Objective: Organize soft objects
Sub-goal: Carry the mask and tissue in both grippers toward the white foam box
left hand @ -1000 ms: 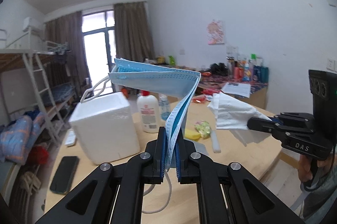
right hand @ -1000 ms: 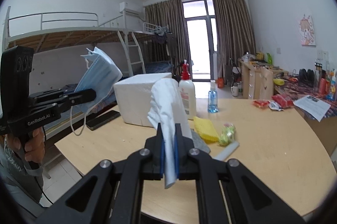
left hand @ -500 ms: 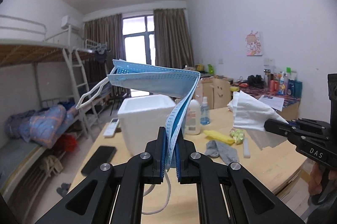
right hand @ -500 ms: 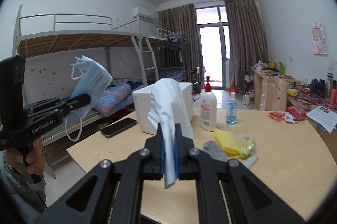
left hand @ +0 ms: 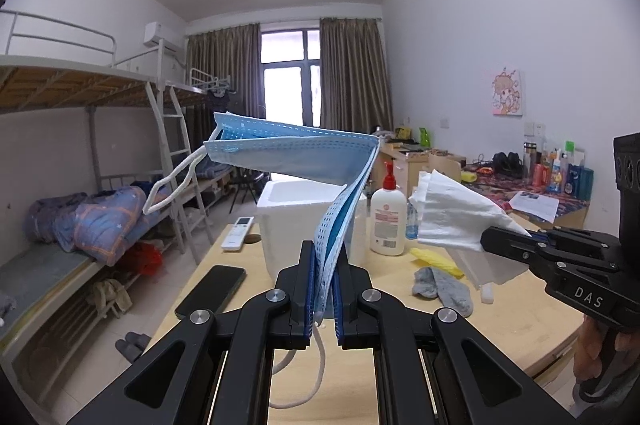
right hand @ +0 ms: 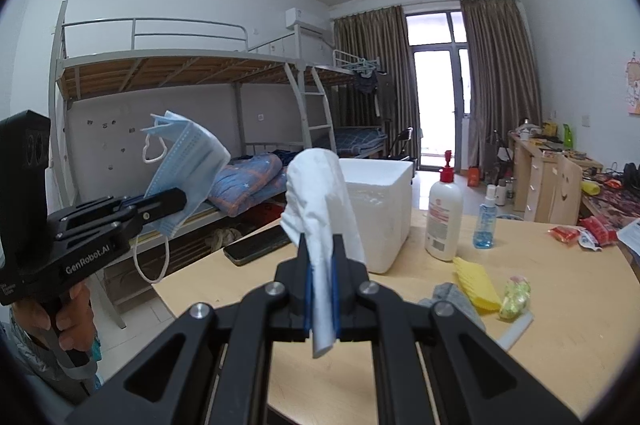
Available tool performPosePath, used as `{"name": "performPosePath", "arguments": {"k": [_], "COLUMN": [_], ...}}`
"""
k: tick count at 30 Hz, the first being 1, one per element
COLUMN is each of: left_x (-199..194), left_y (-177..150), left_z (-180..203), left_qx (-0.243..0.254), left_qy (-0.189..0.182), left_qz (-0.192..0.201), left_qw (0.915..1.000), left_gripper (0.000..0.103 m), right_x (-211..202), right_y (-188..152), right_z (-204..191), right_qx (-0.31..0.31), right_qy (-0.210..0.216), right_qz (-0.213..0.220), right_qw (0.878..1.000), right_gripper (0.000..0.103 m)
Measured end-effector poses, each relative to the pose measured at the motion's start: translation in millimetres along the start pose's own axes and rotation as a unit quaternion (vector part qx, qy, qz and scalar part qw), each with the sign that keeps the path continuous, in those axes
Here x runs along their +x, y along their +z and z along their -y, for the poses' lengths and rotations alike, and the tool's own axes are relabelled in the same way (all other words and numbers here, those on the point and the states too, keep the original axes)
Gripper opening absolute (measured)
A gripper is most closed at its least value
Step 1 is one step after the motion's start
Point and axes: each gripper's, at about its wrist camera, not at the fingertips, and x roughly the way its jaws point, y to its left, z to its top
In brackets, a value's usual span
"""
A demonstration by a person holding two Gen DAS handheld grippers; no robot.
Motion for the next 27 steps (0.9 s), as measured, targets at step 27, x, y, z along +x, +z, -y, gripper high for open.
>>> {"name": "performPosePath", "arguments": {"k": [27], "left_x": [60], "left_y": [35], "left_z": [-15], "left_qx": [-0.007], "left_qy": [0.006], "left_qz": [-0.012], "left_qw": [0.9999], "left_gripper": [0.008], "right_x": [53], "right_y": [53], "right_z": [12], "right_qx": [-0.018], "right_qy": [-0.030], "right_qz": [-0.013], "right_qw": [0.999], "right_gripper": [0.010]}}
